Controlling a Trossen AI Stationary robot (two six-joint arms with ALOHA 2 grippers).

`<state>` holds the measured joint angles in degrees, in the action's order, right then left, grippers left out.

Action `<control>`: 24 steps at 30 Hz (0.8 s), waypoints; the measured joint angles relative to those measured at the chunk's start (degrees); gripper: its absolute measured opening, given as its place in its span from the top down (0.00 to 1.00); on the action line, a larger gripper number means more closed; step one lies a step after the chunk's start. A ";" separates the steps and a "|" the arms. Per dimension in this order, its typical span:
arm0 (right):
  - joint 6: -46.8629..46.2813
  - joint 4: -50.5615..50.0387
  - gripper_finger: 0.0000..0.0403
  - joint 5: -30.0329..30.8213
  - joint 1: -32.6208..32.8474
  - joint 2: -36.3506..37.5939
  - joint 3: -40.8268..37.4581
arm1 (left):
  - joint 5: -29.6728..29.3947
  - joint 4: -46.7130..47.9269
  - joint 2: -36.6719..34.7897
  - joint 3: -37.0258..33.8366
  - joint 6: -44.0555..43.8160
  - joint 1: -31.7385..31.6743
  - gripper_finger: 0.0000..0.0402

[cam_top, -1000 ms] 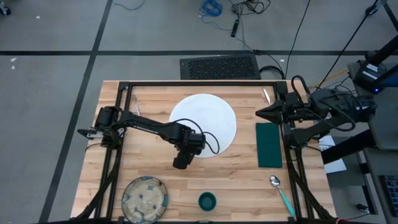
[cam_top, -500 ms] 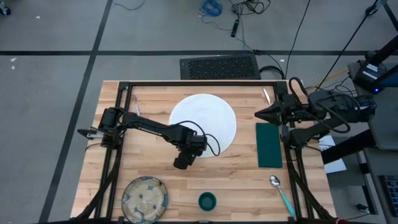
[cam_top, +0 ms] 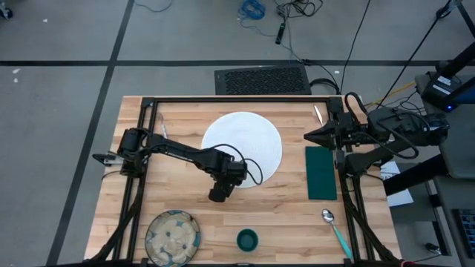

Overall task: Set table place
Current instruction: Move the white placemat to the center

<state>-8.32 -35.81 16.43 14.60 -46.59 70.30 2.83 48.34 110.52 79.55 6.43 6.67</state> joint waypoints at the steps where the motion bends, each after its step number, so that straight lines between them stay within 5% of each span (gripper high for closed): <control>1: 0.00 0.00 1.00 0.00 0.00 0.00 0.00 | 0.00 0.05 0.00 0.00 -0.44 -0.02 0.65; 24: 0.02 -0.66 1.00 0.00 0.01 -1.12 0.00 | -0.50 -1.12 3.28 -0.04 1.67 -0.81 0.65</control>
<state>-8.29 -36.47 16.43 14.61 -47.71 70.30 2.33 47.22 113.80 79.50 8.10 5.87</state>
